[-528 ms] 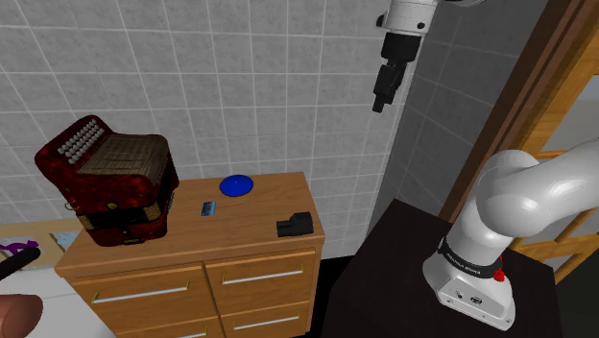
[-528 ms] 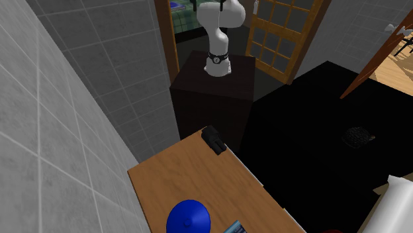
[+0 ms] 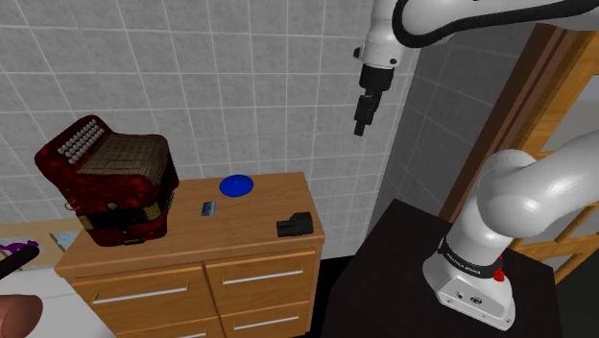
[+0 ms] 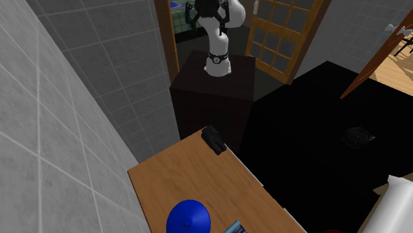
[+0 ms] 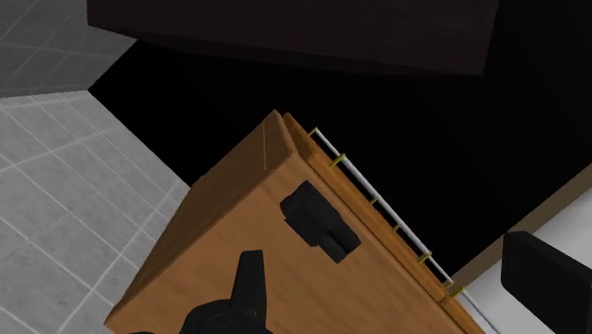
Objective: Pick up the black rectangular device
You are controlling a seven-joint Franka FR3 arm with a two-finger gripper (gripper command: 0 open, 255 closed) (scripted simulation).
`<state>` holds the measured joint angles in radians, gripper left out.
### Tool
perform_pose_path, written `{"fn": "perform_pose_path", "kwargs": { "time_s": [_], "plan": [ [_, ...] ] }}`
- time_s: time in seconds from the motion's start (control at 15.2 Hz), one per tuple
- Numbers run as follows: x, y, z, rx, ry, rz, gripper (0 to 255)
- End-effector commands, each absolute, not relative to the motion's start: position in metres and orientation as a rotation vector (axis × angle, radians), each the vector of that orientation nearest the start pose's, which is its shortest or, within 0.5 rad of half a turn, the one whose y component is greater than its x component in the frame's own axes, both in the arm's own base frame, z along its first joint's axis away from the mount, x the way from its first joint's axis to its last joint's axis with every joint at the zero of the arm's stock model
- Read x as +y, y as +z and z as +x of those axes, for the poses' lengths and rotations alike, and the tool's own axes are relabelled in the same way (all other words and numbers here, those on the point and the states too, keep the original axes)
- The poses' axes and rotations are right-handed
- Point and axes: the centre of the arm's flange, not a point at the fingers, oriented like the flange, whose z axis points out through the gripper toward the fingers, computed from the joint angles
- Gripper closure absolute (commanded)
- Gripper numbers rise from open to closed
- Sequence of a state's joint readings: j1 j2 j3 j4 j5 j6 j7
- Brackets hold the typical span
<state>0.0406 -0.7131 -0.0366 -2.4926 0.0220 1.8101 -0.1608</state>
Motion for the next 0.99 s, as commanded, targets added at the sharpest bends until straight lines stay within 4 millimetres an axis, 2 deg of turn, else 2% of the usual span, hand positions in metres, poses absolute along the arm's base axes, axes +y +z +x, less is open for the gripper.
{"fn": "perform_pose_path", "kwargs": {
  "time_s": [0.0,0.92],
  "plan": [
    [0.004,0.498,0.351,-0.305,-0.054,-3.084,0],
    [0.032,0.333,0.431,-0.603,-0.041,-3.049,0]
  ]
}}
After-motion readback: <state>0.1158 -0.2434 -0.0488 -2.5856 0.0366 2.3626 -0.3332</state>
